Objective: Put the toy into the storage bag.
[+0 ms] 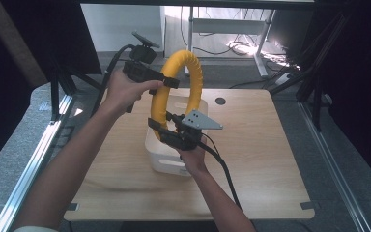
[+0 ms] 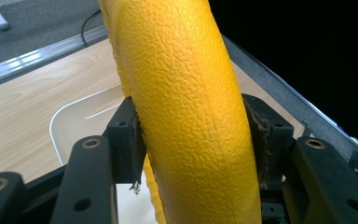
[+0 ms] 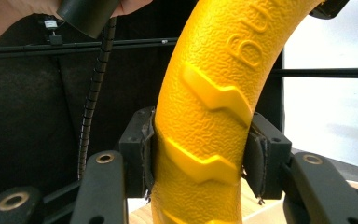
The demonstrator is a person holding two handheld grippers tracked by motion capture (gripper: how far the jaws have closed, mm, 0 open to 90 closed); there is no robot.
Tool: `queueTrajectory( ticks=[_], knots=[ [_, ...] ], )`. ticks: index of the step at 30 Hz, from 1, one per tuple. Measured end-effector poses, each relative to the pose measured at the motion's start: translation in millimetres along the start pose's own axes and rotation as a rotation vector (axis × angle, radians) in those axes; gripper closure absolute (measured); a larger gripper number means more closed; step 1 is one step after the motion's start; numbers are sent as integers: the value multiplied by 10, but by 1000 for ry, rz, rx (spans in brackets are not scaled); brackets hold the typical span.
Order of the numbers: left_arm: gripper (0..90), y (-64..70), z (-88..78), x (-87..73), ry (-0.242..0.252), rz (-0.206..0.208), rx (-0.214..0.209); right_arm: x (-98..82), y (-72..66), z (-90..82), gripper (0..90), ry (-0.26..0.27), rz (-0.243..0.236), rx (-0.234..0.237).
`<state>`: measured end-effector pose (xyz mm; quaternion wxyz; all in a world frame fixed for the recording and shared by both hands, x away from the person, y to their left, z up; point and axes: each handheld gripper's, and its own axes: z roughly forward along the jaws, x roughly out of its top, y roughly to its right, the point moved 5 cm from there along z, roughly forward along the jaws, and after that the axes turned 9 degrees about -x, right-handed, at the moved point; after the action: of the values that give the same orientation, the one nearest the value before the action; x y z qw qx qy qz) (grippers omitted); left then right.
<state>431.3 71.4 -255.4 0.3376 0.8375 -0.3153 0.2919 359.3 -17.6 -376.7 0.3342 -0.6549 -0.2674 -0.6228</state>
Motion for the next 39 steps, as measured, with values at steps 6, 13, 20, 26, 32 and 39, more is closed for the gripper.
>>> queueTrajectory(
  ticks=[6,13,20,26,32,39],
  knots=[
    [471,-3,8,15,4,-6,-6,1,13,3,499,0,6,-3],
    [482,7,65,40,17,-15,-13,0,39,-2,495,-9,6,-16],
    [488,41,140,99,9,-15,-19,9,93,-41,488,-15,18,-23],
    [506,48,184,149,7,-17,-13,27,51,-82,444,-13,-7,-8],
    [514,32,296,158,-10,-25,-4,39,26,-196,444,-18,-36,3],
    [514,44,325,186,-4,-23,-9,-19,33,-453,434,-54,-86,3]
  ],
)
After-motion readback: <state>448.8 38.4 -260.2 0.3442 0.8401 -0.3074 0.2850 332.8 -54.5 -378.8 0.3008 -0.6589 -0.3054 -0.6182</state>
